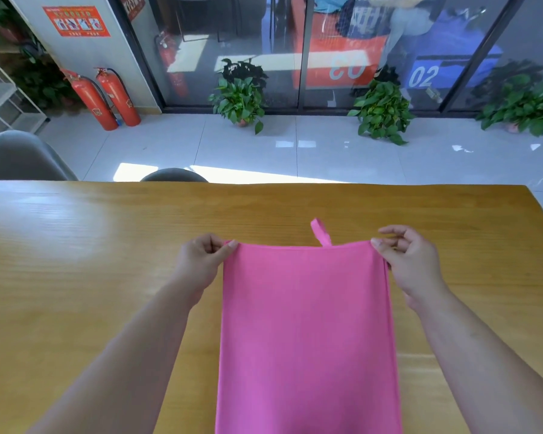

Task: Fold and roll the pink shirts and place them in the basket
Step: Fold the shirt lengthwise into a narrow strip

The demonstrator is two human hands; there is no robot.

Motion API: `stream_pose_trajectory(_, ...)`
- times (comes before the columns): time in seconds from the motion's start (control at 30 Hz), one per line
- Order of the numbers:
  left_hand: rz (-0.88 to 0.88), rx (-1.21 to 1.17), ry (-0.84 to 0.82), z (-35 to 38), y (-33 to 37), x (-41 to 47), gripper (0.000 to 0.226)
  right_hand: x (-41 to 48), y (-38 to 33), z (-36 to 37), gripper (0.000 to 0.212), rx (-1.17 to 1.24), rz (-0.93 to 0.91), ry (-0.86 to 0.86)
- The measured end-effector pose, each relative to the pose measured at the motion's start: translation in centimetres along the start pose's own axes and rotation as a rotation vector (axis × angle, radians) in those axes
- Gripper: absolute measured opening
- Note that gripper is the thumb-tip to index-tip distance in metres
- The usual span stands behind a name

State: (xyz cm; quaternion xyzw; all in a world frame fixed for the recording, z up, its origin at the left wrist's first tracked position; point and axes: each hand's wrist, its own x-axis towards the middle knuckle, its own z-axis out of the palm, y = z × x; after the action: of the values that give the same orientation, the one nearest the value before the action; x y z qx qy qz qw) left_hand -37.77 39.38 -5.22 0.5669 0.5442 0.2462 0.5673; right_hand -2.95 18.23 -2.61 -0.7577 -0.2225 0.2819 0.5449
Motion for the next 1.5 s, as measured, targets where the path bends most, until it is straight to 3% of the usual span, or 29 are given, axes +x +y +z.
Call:
stream_pose_trajectory(0.27, -0.015, 0.157, 0.151, 2.7, -2.7, 1.4, 0.021, 1.8, 3.6, 2.0, 0.019, -0.211, -0.020, 0.046)
stream_pose_trajectory(0.33, -0.008, 0.364, 0.215, 3.3, -3.7, 1.0, 0.022, 1.2, 4.9, 2.9, 0.028, -0.378, -0.006, 0.085)
stream_pose_trajectory(0.43, 0.159, 0.699, 0.290, 4.9, -6.1, -1.6, 0.045, -2.2, 8.2, 4.8, 0.049, -0.637, -0.090, 0.123)
stream_pose_trajectory(0.53, 0.356, 0.886, 0.083, 8.5, -8.8, -6.5, 0.065, -8.2, 10.7, 7.7, 0.061, -0.845, -0.296, -0.030)
stream_pose_trajectory(0.67, 0.455, 1.100, -0.135, 11.2, -13.0, -10.8, 0.073, -12.9, 13.4, 9.9, 0.070, -1.183, -0.393, -0.317)
stream_pose_trajectory(0.8, 0.493, 1.183, -0.155, 9.9, -13.1, -10.0, 0.080, -11.2, 13.2, 8.9, 0.076, -1.277, -0.399, -0.337)
stream_pose_trajectory(0.93, 0.464, 1.249, -0.165, 10.0, -12.5, -9.3, 0.085, -10.1, 12.4, 9.0, 0.079, -1.313, -0.354, -0.290)
stream_pose_trajectory(1.23, 0.378, 1.333, -0.256, 9.7, -11.9, -9.1, 0.086, -9.9, 12.3, 9.0, 0.079, -1.340, -0.314, -0.361)
stream_pose_trajectory(1.37, 0.464, 1.281, -0.207, 10.2, -11.5, -13.3, 0.077, -14.5, 11.7, 8.4, 0.075, -1.326, -0.351, -0.359)
stream_pose_trajectory(1.5, 0.533, 1.246, -0.291, 7.7, -15.4, -19.2, 0.082, -21.8, 14.7, 5.5, 0.076, -1.298, -0.345, -0.412)
